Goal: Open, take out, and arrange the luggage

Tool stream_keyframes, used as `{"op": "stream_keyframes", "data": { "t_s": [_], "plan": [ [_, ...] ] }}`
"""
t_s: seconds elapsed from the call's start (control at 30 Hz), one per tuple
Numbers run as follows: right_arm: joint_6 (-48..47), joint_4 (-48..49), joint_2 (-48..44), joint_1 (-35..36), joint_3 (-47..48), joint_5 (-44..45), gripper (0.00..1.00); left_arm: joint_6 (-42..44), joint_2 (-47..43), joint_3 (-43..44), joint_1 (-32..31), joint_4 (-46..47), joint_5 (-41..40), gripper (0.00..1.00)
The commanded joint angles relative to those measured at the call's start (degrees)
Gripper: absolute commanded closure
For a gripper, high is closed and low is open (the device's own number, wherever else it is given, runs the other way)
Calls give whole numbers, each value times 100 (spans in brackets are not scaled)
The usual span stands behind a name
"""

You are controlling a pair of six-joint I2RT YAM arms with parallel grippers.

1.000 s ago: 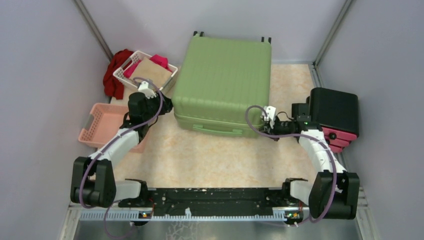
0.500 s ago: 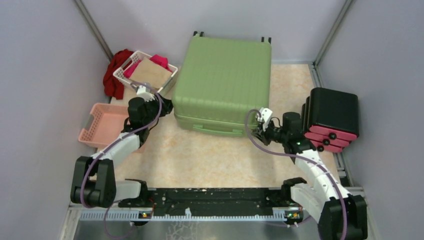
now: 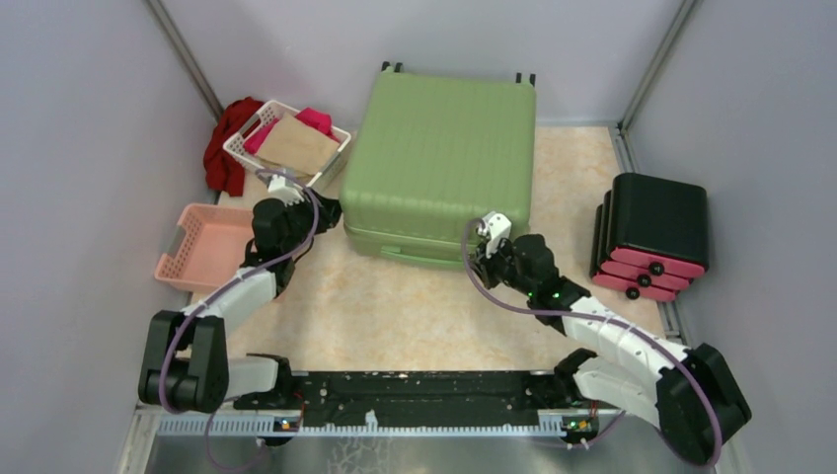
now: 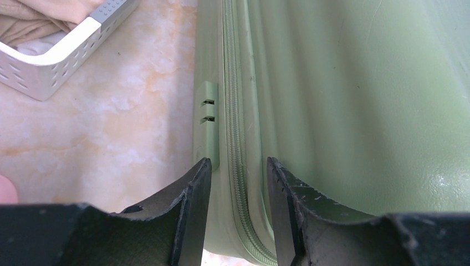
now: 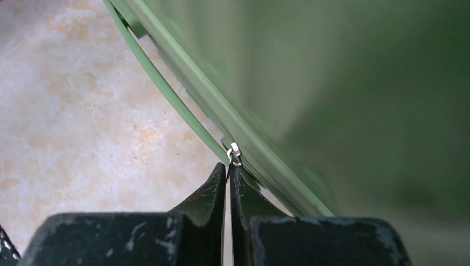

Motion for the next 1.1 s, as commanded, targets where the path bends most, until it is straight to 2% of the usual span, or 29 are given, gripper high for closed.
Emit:
{"op": "stream_keyframes", "data": {
  "t_s": [0.0,0.13,0.6,1.07],
  "plan": [
    [554,505,376,711,399,-179,100,-268,18,-285,-365,-5,1042,51],
    [691,615,728,1172,687,18,100,-325,104,-391,-410,140,1077,51],
    [1257,1215,2296,2029,1768,837,100,-413,223,-682,-491,638,1234,51],
    [1563,1066,3991,2395,3550,1018,100,-455,377,-787,-544,935,1372,51]
  ]
}}
